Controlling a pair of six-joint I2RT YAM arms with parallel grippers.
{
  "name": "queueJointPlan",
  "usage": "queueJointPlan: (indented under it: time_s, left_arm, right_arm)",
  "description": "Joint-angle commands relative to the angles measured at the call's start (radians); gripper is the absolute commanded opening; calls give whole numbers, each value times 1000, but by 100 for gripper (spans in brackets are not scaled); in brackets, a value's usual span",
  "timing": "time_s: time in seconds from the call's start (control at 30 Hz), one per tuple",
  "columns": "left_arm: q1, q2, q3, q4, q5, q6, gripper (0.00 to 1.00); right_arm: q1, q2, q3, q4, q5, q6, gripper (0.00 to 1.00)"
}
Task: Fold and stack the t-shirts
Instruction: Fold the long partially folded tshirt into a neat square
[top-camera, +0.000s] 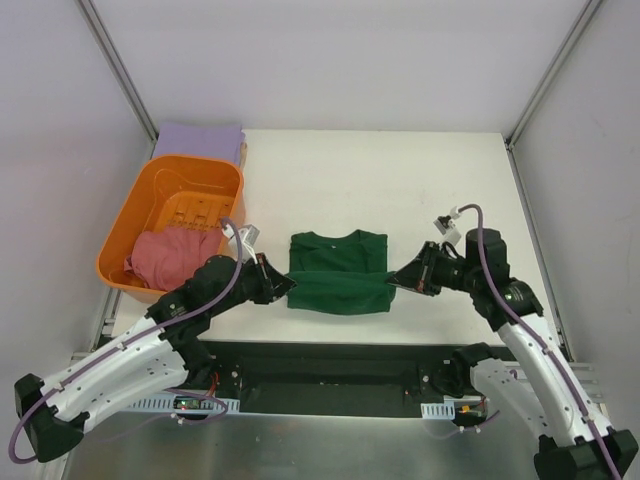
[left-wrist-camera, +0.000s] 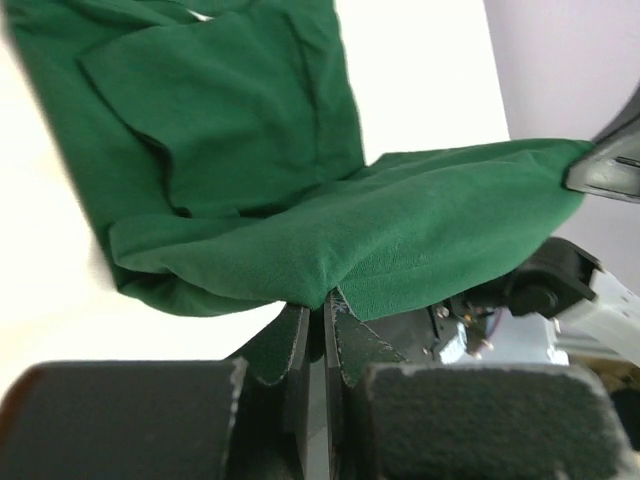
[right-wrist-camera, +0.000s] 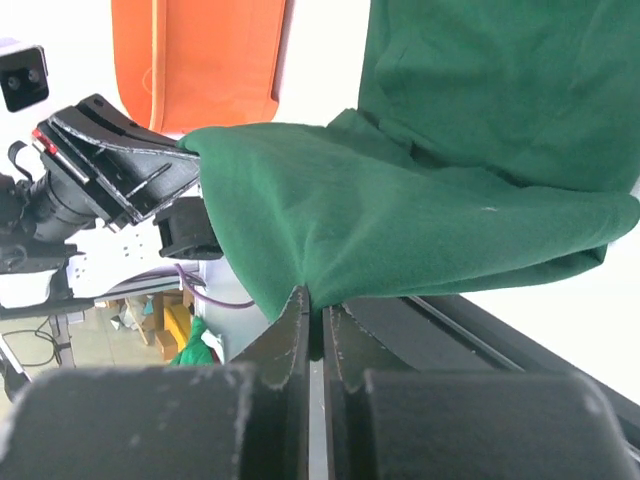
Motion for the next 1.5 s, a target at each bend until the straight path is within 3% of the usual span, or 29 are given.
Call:
queueJointPlan:
  time_s: [0.0, 0.3, 0.57, 1.03, 1.3, 1.47]
  left_arm:
    - [-6, 70, 71, -3, -191, 11, 0]
    - [17, 260, 196, -14, -393, 51, 0]
    - [112, 348, 261, -3, -315, 53, 0]
    - [186, 395, 295, 67, -306, 103, 0]
    - [234, 613, 391, 112, -300, 131, 0]
    - [298, 821, 514, 142, -266, 161, 0]
  right_arm:
    - [-3, 90, 15, 161, 16, 21, 1]
    - [-53, 205, 63, 194, 167, -35, 1]
    - [-71, 290, 100, 249, 126, -25, 1]
    - [-106, 380, 130, 341, 102, -1, 1]
    - [-152, 541, 133, 482, 135, -22, 1]
    - [-166, 762, 199, 568, 207, -39, 1]
